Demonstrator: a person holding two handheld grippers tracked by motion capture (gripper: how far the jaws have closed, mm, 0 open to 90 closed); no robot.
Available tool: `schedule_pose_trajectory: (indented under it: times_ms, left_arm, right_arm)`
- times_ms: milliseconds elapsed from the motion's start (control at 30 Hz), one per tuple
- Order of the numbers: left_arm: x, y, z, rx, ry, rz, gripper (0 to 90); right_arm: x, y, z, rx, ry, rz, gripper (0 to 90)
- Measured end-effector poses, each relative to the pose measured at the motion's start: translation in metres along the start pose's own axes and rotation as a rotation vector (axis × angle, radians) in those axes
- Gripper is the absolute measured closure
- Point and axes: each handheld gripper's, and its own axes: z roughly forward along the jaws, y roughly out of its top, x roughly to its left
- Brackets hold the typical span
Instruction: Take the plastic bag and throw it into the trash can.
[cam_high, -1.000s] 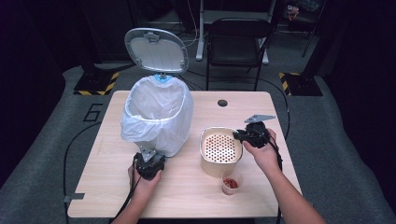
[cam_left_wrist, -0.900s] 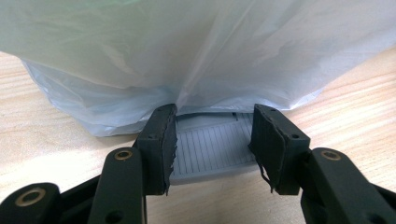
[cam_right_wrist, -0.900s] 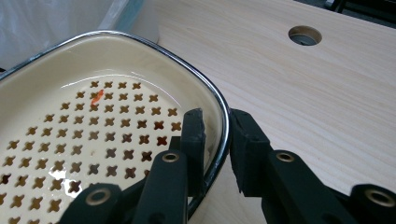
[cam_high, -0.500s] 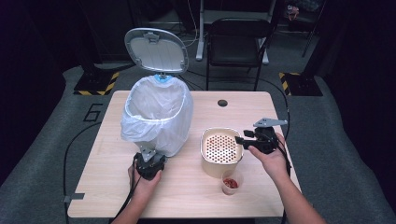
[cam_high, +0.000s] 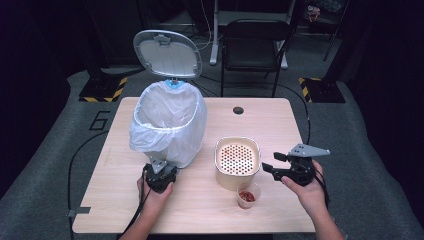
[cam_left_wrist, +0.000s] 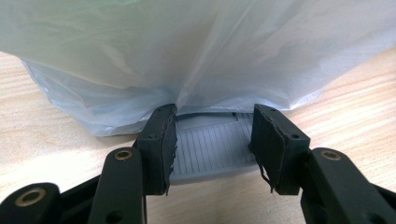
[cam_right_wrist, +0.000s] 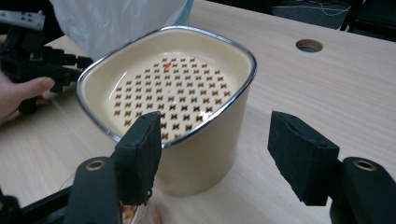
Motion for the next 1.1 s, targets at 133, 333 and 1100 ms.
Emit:
schedule_pose_trajectory:
  times_ms: [133, 333, 1100]
  left_arm:
    - [0.000, 0.000, 0.000, 0.006, -0.004, 0.000, 50.4]
    - [0.000, 0.000, 0.000, 0.001, -0.001, 0.002, 50.4]
    - [-0.001, 0.000, 0.000, -0.003, -0.004, -0.010, 50.4]
  right_arm:
    - [0.007, -0.017, -0.002, 0.009, 0.039, -0.014, 31.5]
    - [0.017, -0.042, 0.006, 0.035, 0.092, -0.017, 28.1]
    - [0.055, -0.058, 0.039, 0.075, 0.210, -0.122, 10.8]
